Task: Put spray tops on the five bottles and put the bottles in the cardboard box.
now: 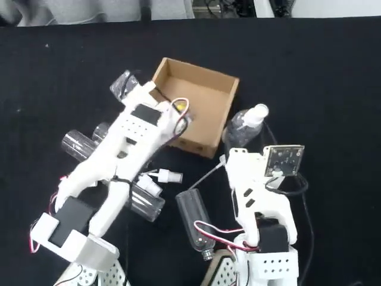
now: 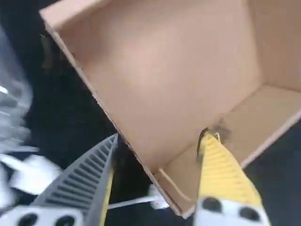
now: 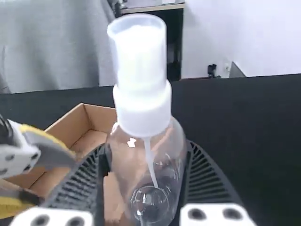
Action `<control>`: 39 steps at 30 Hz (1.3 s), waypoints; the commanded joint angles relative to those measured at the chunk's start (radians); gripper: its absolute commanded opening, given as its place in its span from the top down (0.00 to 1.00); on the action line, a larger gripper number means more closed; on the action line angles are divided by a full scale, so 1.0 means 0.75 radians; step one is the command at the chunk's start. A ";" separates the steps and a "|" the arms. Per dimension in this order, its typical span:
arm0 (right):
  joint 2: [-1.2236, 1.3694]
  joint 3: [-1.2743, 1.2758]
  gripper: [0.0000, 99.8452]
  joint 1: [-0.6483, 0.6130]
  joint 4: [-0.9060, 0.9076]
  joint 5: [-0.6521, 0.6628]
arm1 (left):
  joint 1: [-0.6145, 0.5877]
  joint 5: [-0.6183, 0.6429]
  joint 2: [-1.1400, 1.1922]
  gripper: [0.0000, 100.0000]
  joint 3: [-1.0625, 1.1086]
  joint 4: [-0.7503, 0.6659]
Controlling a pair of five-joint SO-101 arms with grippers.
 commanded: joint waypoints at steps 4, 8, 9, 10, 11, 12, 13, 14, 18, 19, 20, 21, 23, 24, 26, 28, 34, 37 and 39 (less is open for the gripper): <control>-0.130 -0.009 0.91 0.117 -0.104 -0.063 | 0.017 0.113 -0.039 0.75 0.028 -0.166; -0.130 -0.015 0.91 0.166 -0.106 -0.121 | 0.013 0.113 -0.041 0.75 0.028 -0.166; -0.130 -0.015 0.91 0.168 -0.106 -0.121 | 0.013 0.113 -0.041 0.75 0.032 -0.166; -0.130 -0.017 0.91 0.168 -0.106 -0.121 | 0.013 0.113 -0.041 0.75 0.032 -0.166; -0.130 -0.017 0.91 0.168 -0.106 -0.121 | 0.013 0.113 -0.041 0.75 0.032 -0.166; -0.130 -0.017 0.91 0.168 -0.106 -0.121 | 0.013 0.113 -0.041 0.75 0.032 -0.166; -0.130 -0.015 0.91 0.168 -0.106 -0.121 | 0.013 0.113 -0.043 0.75 0.032 -0.164; -0.130 -0.015 0.91 0.168 -0.106 -0.121 | 0.013 0.113 -0.045 0.75 0.026 -0.147; -0.130 -0.015 0.91 0.170 -0.106 -0.121 | 0.019 0.031 -0.141 0.75 0.009 -0.035; -0.130 -0.013 0.91 0.170 -0.106 -0.121 | 0.017 0.012 -0.180 0.75 0.013 -0.018; -0.130 -0.013 0.91 0.170 -0.106 -0.121 | 0.015 0.010 -0.223 0.75 0.019 -0.004; -0.130 -0.013 0.91 0.170 -0.106 -0.121 | 0.013 0.010 -0.256 0.75 0.026 0.000; -0.130 -0.011 0.91 0.170 -0.106 -0.121 | -0.021 0.010 -0.319 0.75 0.056 -0.010; -0.130 -0.011 0.91 0.170 -0.106 -0.121 | -0.036 0.010 -0.346 0.75 0.071 -0.020; -0.130 -0.011 0.91 0.170 -0.106 -0.121 | -0.087 0.008 -0.370 0.75 0.116 -0.102; -0.130 -0.011 0.91 0.168 -0.106 -0.121 | -0.140 0.008 -0.374 0.75 0.169 -0.211; -0.130 -0.011 0.91 0.166 -0.106 -0.121 | -0.259 0.004 -0.372 0.75 0.351 -0.591; -0.130 -0.011 0.91 0.166 -0.106 -0.121 | -0.294 0.004 -0.370 0.75 0.388 -0.687; -0.130 -0.009 0.91 0.166 -0.106 -0.121 | -0.296 0.004 -0.356 0.75 0.398 -0.714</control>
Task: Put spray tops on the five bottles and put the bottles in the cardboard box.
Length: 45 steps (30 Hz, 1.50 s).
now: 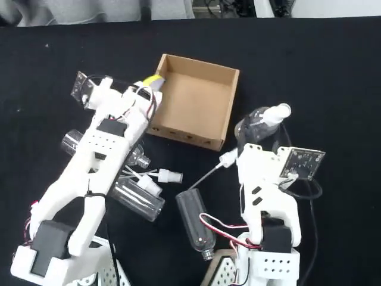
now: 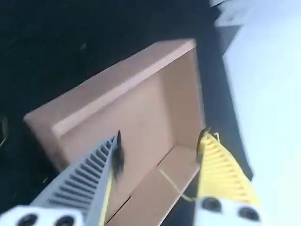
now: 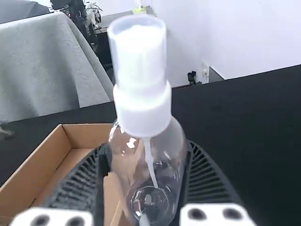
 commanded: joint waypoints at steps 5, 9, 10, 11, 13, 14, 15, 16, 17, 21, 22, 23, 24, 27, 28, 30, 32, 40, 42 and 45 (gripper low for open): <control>-0.130 -0.009 0.91 0.035 -0.045 -0.012 | -0.024 -0.010 0.088 0.75 -0.083 -0.072; -0.130 -0.009 0.91 0.035 -0.041 -0.012 | -0.024 -0.008 0.262 0.75 -0.181 -0.063; -0.130 -0.009 0.91 0.035 -0.039 -0.012 | -0.026 -0.006 0.295 0.75 -0.199 -0.061; -0.130 -0.009 0.91 0.035 -0.039 -0.012 | -0.026 -0.006 0.319 0.75 -0.212 -0.061; -0.130 -0.009 0.91 0.035 -0.039 -0.012 | -0.036 0.002 0.329 0.75 -0.216 -0.061; -0.130 -0.009 0.91 0.035 -0.039 -0.010 | -0.044 0.016 0.323 0.75 -0.214 -0.061; -0.130 -0.009 0.91 0.035 -0.039 -0.010 | -0.052 0.033 0.317 0.75 -0.214 -0.047; -0.130 -0.009 0.91 0.035 -0.039 -0.010 | -0.066 0.043 0.309 0.75 -0.226 -0.008; -0.130 -0.009 0.91 0.035 -0.039 -0.010 | -0.079 0.053 0.299 0.75 -0.234 0.039; -0.130 -0.009 0.91 0.035 -0.039 -0.010 | -0.091 0.068 0.272 0.75 -0.314 0.266; -0.130 -0.009 0.91 0.035 -0.039 -0.010 | -0.085 0.068 0.270 0.75 -0.330 0.315; -0.130 -0.009 0.91 0.035 -0.039 -0.010 | -0.081 0.068 0.268 0.75 -0.343 0.358; -0.130 -0.009 0.91 0.035 -0.039 -0.010 | -0.077 0.068 0.264 0.75 -0.349 0.393; -0.130 -0.009 0.91 0.035 -0.039 -0.010 | -0.048 0.070 0.258 0.75 -0.357 0.452; -0.130 -0.009 0.91 0.035 -0.039 -0.010 | -0.046 0.070 0.258 0.75 -0.357 0.460; -0.130 -0.009 0.91 0.035 -0.039 -0.010 | -0.038 0.070 0.256 0.75 -0.355 0.460; -0.130 -0.009 0.91 0.035 -0.039 -0.010 | -0.036 0.070 0.256 0.75 -0.355 0.460; -0.130 -0.009 0.91 0.033 -0.039 -0.006 | -0.024 0.141 0.092 0.75 -0.367 0.651; -0.130 -0.007 0.91 0.031 -0.039 -0.006 | -0.024 0.143 0.037 0.75 -0.357 0.665; -0.130 -0.007 0.91 0.031 -0.039 -0.006 | -0.026 0.141 -0.020 0.75 -0.314 0.655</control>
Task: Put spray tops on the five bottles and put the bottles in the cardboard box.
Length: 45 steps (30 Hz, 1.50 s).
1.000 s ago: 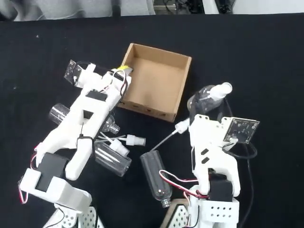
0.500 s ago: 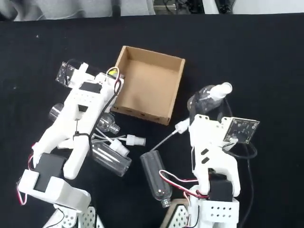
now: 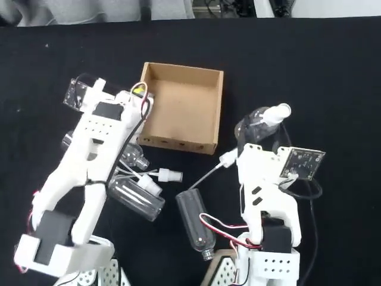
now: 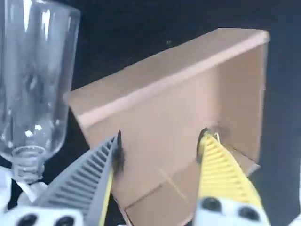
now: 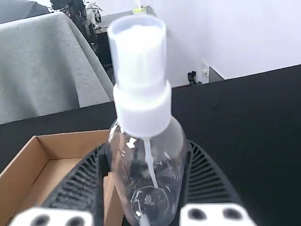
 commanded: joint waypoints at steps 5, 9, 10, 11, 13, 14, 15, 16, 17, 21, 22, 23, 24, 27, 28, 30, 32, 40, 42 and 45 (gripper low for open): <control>-0.130 0.009 0.91 0.029 -0.045 -0.004 | 0.001 0.002 -0.172 0.75 -0.003 0.004; -0.130 0.011 0.91 0.029 -0.047 -0.002 | -0.036 0.000 -0.178 0.75 -0.005 0.000; -0.130 0.011 0.91 0.029 -0.047 -0.002 | -0.038 -0.004 -0.174 0.75 -0.001 -0.018; -0.130 0.011 0.91 0.029 -0.047 -0.002 | -0.056 -0.027 -0.172 0.75 0.009 -0.041; -0.130 0.011 0.91 0.029 -0.047 -0.002 | -0.085 -0.082 -0.168 0.75 0.013 -0.070; -0.130 0.011 0.91 0.029 -0.047 -0.002 | -0.109 -0.098 -0.168 0.75 0.026 -0.086; -0.130 0.011 0.91 0.029 -0.047 -0.002 | -0.134 -0.108 -0.168 0.75 0.040 -0.117; -0.130 0.011 0.91 0.029 -0.045 -0.002 | -0.154 -0.108 -0.168 0.75 0.060 -0.153; -0.130 0.011 0.91 0.029 -0.045 -0.002 | -0.175 -0.110 -0.168 0.75 0.083 -0.192; -0.130 0.011 0.91 0.029 -0.045 -0.002 | -0.234 -0.113 -0.168 0.75 0.171 -0.352; -0.130 0.011 0.91 0.029 -0.045 -0.002 | -0.247 -0.113 -0.168 0.75 0.193 -0.389; -0.130 0.011 0.91 0.029 -0.045 -0.002 | -0.257 -0.113 -0.168 0.75 0.212 -0.419; -0.130 0.013 0.91 0.029 -0.043 -0.002 | -0.263 -0.113 -0.168 0.75 0.230 -0.444; -0.130 0.013 0.91 0.029 -0.041 -0.002 | -0.255 -0.145 -0.168 0.75 0.277 -0.499; -0.130 0.013 0.91 0.029 -0.039 -0.002 | -0.251 -0.168 -0.168 0.75 0.294 -0.511; -0.130 0.013 0.91 0.031 -0.039 -0.002 | -0.224 -0.186 -0.168 0.75 0.326 -0.530; -0.130 0.015 0.91 0.033 -0.039 -0.002 | -0.202 -0.186 -0.168 0.75 0.347 -0.534; -0.130 0.032 0.91 0.035 -0.041 -0.002 | -0.111 -0.213 -0.184 0.75 0.406 -0.524; -0.130 0.032 0.91 0.035 -0.041 -0.002 | -0.093 -0.213 -0.184 0.75 0.404 -0.511; -0.130 0.032 0.91 0.035 -0.041 -0.002 | -0.064 -0.213 -0.184 0.75 0.390 -0.458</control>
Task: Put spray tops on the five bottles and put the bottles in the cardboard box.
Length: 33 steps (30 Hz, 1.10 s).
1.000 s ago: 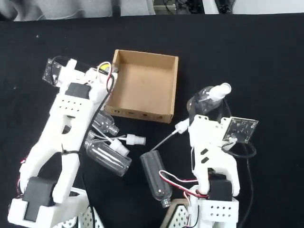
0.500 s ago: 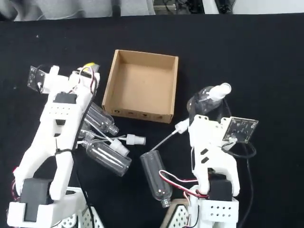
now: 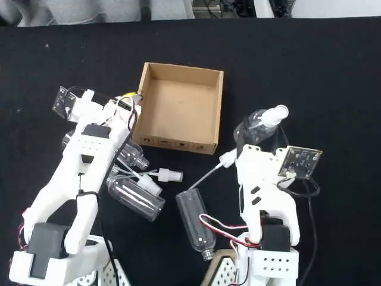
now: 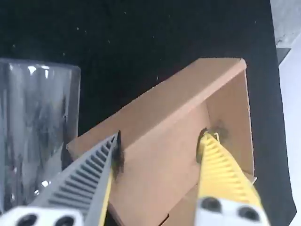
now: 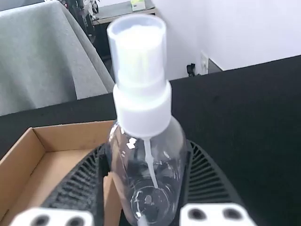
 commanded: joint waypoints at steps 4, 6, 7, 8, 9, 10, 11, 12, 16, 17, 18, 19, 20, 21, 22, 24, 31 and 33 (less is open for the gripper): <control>-0.130 -0.011 0.91 0.035 -0.045 0.000 | 0.103 -0.014 -0.074 0.75 -0.032 0.031; -0.130 -0.011 0.91 0.035 -0.045 0.000 | 0.122 -0.014 -0.074 0.75 -0.034 0.029; -0.130 -0.011 0.91 0.035 -0.045 0.000 | 0.136 -0.014 -0.074 0.75 -0.042 0.037; -0.130 -0.011 0.91 0.035 -0.045 0.000 | 0.148 -0.014 -0.074 0.75 -0.044 0.037; -0.130 -0.011 0.91 0.035 -0.045 0.000 | 0.161 -0.014 -0.074 0.75 -0.044 0.037; -0.130 -0.011 0.91 0.035 -0.045 0.000 | 0.171 -0.014 -0.074 0.75 -0.044 0.039; -0.130 -0.011 0.91 0.035 -0.045 0.000 | 0.175 -0.014 -0.074 0.75 -0.044 0.039; -0.130 -0.011 0.91 0.035 -0.045 0.000 | 0.175 -0.014 -0.074 0.75 -0.048 0.039; -0.130 -0.011 0.91 0.035 -0.045 0.000 | 0.161 -0.012 -0.084 0.75 -0.050 0.039; -0.130 -0.011 0.91 0.035 -0.045 0.000 | 0.161 -0.012 -0.102 0.75 -0.042 0.039; -0.130 -0.011 0.91 0.035 -0.045 0.000 | 0.161 -0.012 -0.133 0.75 -0.034 0.041; -0.130 -0.011 0.91 0.035 -0.045 0.000 | 0.161 -0.012 -0.168 0.75 -0.017 0.049; -0.130 -0.011 0.91 0.035 -0.043 0.000 | 0.161 -0.014 -0.211 0.75 -0.007 0.070; -0.130 -0.011 0.91 0.035 -0.043 0.000 | 0.161 -0.014 -0.254 0.75 0.007 0.086; -0.130 -0.011 0.91 0.035 -0.041 0.000 | 0.161 -0.016 -0.303 0.75 0.024 0.098; -0.130 -0.011 0.91 0.035 -0.039 0.000 | 0.134 -0.053 -0.395 0.75 0.054 0.115; -0.130 -0.011 0.91 0.035 -0.039 0.000 | -0.042 -0.172 -0.579 0.75 0.177 -0.002; -0.130 -0.009 0.91 0.035 -0.037 0.000 | -0.093 -0.256 -0.604 0.75 0.214 -0.037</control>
